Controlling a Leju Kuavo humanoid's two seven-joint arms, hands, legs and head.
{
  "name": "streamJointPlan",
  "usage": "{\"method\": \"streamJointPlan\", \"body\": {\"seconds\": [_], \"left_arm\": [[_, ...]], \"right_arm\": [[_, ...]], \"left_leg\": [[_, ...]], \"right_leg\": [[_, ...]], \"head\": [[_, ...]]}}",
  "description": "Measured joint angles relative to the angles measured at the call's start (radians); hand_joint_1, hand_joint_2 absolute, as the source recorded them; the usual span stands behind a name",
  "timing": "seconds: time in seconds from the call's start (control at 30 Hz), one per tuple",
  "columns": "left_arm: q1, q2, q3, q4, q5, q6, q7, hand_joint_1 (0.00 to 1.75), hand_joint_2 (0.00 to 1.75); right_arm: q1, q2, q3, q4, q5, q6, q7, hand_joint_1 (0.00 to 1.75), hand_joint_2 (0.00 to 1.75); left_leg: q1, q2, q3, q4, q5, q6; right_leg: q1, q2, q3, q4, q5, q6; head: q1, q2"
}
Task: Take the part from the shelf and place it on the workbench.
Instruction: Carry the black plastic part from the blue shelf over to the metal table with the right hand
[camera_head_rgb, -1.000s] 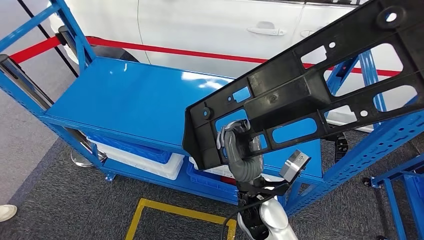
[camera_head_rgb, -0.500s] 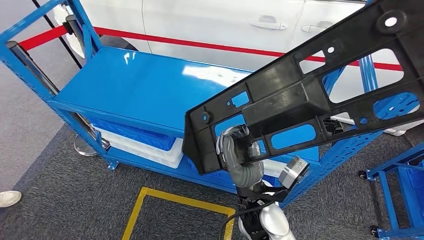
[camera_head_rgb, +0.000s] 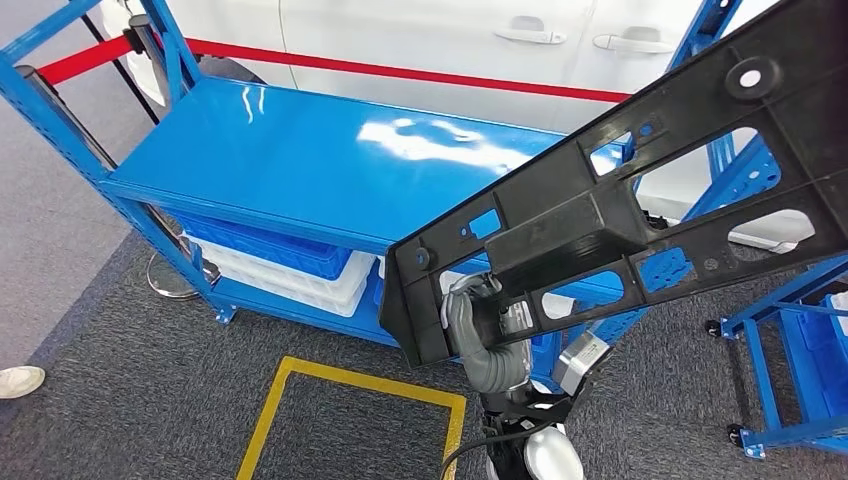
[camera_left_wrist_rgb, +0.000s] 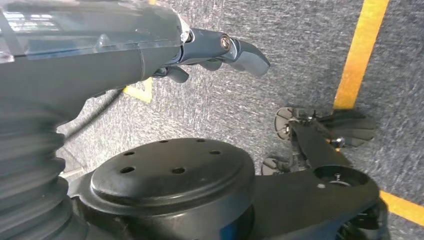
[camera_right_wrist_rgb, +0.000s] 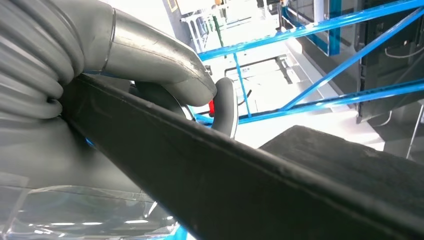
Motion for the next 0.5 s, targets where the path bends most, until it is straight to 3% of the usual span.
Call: {"method": "streamJointPlan", "body": {"seconds": [0.07, 0.13, 0.17, 0.23, 0.3, 0.37, 0.43, 0.5], "left_arm": [[0.001, 0.000, 0.000, 0.000, 0.000, 0.000, 0.000, 0.00, 1.75], [0.001, 0.000, 0.000, 0.000, -0.001, 0.000, -0.002, 0.00, 1.75], [0.000, 0.001, 0.000, 0.000, -0.001, -0.001, -0.002, 0.00, 1.75], [-0.001, 0.001, 0.000, 0.000, -0.004, -0.001, -0.003, 0.00, 1.75], [0.000, 0.002, 0.000, 0.000, -0.007, -0.001, -0.002, 0.00, 1.75], [0.001, 0.001, 0.000, 0.000, -0.008, -0.003, -0.001, 0.00, 1.75], [0.002, 0.000, 0.000, 0.000, -0.008, -0.003, -0.001, 0.00, 1.75], [0.003, 0.000, 0.000, 0.000, -0.008, -0.003, -0.001, 0.00, 1.75]], "right_arm": [[0.005, 0.000, -0.001, 0.000, 0.003, 0.001, -0.003, 1.75, 1.75], [0.009, 0.000, -0.002, 0.000, 0.005, 0.002, -0.004, 1.75, 1.75], [0.012, 0.000, -0.002, 0.000, 0.006, 0.002, -0.004, 1.75, 1.75], [0.017, -0.001, -0.002, 0.000, 0.007, 0.003, -0.004, 1.75, 1.75], [0.019, -0.001, -0.002, -0.001, 0.008, 0.003, -0.004, 1.75, 1.75], [0.019, 0.000, -0.003, -0.002, 0.008, 0.003, -0.005, 1.75, 1.75], [0.020, 0.000, -0.004, -0.004, 0.008, 0.004, -0.005, 1.75, 1.75], [0.021, -0.001, -0.005, -0.006, 0.008, 0.004, -0.005, 1.75, 1.75]], "left_leg": [[0.001, -0.001, -0.022, 0.056, -0.055, -0.010], [0.005, -0.002, -0.059, 0.179, -0.140, -0.019], [0.007, -0.002, -0.072, 0.238, -0.167, -0.023], [0.011, -0.002, -0.056, 0.274, -0.165, -0.029], [0.018, -0.002, 0.022, 0.169, -0.113, -0.035], [0.019, -0.006, 0.100, 0.044, -0.092, -0.039], [0.015, -0.013, 0.117, 0.003, -0.097, -0.031], [0.014, -0.014, 0.103, 0.003, -0.086, -0.011]], "right_leg": [[-0.007, -0.004, -0.009, -0.007, 0.014, -0.012], [-0.007, -0.007, -0.024, -0.006, 0.026, -0.017], [-0.007, -0.009, -0.032, -0.005, 0.032, -0.016], [-0.009, -0.010, -0.052, 0.000, 0.044, -0.012], [-0.015, -0.009, -0.070, 0.011, 0.052, -0.005], [-0.016, -0.008, -0.087, 0.022, 0.059, 0.006], [-0.013, -0.007, -0.098, 0.026, 0.072, 0.021], [-0.012, -0.007, -0.104, 0.027, 0.082, 0.034]], "head": [[-0.002, 0.000], [-0.004, 0.000], [-0.004, 0.000], [-0.004, 0.000], [-0.004, 0.000], [-0.006, 0.000], [-0.006, 0.000], [-0.005, 0.000]]}}
